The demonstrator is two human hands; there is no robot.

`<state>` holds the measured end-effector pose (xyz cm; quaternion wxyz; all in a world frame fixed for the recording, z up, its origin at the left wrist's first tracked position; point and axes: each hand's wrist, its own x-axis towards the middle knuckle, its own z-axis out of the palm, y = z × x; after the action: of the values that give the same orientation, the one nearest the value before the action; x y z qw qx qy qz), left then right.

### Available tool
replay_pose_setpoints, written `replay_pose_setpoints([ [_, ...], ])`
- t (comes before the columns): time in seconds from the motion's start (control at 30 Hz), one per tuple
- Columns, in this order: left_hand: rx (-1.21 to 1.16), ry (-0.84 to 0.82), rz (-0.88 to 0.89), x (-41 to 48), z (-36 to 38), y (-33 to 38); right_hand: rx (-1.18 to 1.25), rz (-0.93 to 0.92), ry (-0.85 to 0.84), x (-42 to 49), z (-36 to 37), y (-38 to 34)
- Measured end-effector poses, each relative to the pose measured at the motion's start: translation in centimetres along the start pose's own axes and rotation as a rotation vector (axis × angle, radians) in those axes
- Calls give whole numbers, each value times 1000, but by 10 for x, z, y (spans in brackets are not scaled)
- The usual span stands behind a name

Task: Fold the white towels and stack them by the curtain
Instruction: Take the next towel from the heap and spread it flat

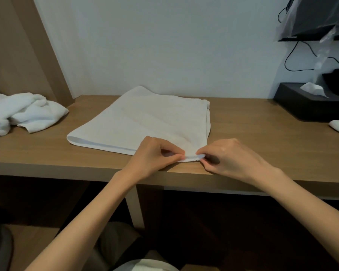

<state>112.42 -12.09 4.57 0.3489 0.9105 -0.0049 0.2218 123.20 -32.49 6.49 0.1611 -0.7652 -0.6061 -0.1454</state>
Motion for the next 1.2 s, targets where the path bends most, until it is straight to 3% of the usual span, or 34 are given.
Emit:
replay_pose_setpoints([
  [0.2,282,99,-69,-17,-56,-34,-2,64,-32,7,5,4],
  [0.43,313,329,-277,-34,-103,-80,-48,57,25,8,9,-4],
  [0.57,466,359,-406,-43,-131,-101,-46,154,90,5,10,-8],
  [0.83,522,363,-543,-51,-144,-104,-80,339,287,7,9,-2],
  [0.9,310,367,-591,-44,-145,-92,-25,403,398,18,2,5],
  [1.0,-222,459,-666,-21,-155,-62,160,546,569,43,-14,15],
  [1.13,-808,476,-532,15,-180,-17,498,629,866,81,-49,31],
  [1.2,-986,479,-452,30,-196,2,631,671,958,101,-73,41],
])
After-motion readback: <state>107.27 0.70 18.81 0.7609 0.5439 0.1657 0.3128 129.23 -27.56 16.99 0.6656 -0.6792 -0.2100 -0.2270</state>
